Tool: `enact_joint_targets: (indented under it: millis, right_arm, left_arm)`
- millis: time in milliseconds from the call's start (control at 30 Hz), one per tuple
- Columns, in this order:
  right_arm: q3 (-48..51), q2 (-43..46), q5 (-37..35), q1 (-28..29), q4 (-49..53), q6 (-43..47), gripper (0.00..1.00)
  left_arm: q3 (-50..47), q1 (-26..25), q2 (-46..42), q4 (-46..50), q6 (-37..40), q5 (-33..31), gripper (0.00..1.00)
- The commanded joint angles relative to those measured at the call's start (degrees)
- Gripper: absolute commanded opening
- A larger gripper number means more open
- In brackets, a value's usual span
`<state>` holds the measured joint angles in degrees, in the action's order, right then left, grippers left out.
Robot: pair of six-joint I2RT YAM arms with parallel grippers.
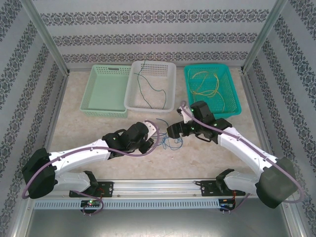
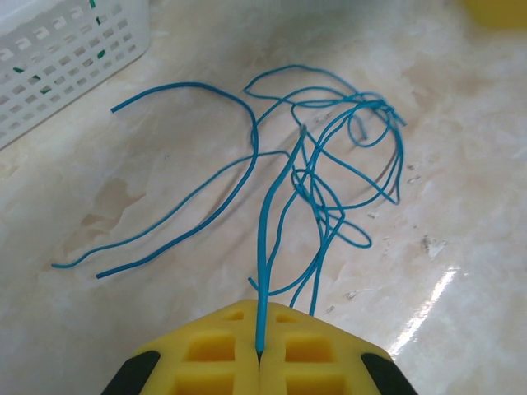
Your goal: Untangle the cables
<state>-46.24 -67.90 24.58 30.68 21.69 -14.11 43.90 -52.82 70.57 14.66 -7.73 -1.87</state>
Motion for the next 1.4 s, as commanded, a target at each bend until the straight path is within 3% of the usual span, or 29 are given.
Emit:
enact_joint_targets:
  millis: [0,200,400,500,700,900,1200,1300,1367]
  right_arm:
    - [2.8,-2.4,-1.4,1.4,-8.5,-3.4,0.86]
    - [3.3,-6.1,-5.3,5.1,-14.9,-0.9,0.90]
    - [3.7,-10.1,0.1,5.2,-18.9,-3.7,0.86]
    - [3.7,-12.1,-0.6,5.2,-18.0,-4.9,0.74]
    - [3.8,-12.9,0.1,4.7,-17.7,-6.1,0.28]
    - [2.7,-10.7,-7.8,1.7,-8.3,-5.2,0.14]
    - [1.3,-9.1,-11.4,1.1,-3.6,-3.4,0.13]
    - [0.6,-9.5,-15.0,1.1,-0.4,-2.9,0.11]
    - [1.3,-9.2,-13.0,1.3,-2.3,-2.6,0.20]
  left_arm:
    - [1.5,0.7,-2.2,-0.2,-1.0,2.1,0.00]
    - [0.4,0.9,-5.1,-1.8,-2.3,2.8,0.00]
    - [-1.5,1.1,-7.6,-4.4,-4.9,1.6,0.00]
    - [-2.5,1.2,-8.9,-5.8,-5.7,0.5,0.00]
    - [-4.7,1.7,-12.5,-6.5,-7.1,-4.4,0.00]
    - [-5.2,2.6,-17.6,-5.4,-6.6,-9.7,0.04]
    - [-4.6,3.5,-19.1,-5.2,-5.9,-11.8,0.06]
    - [-3.3,3.8,-20.9,-2.1,-4.6,-16.3,0.06]
    - [-3.2,4.4,-23.1,-2.5,-3.6,-15.8,0.07]
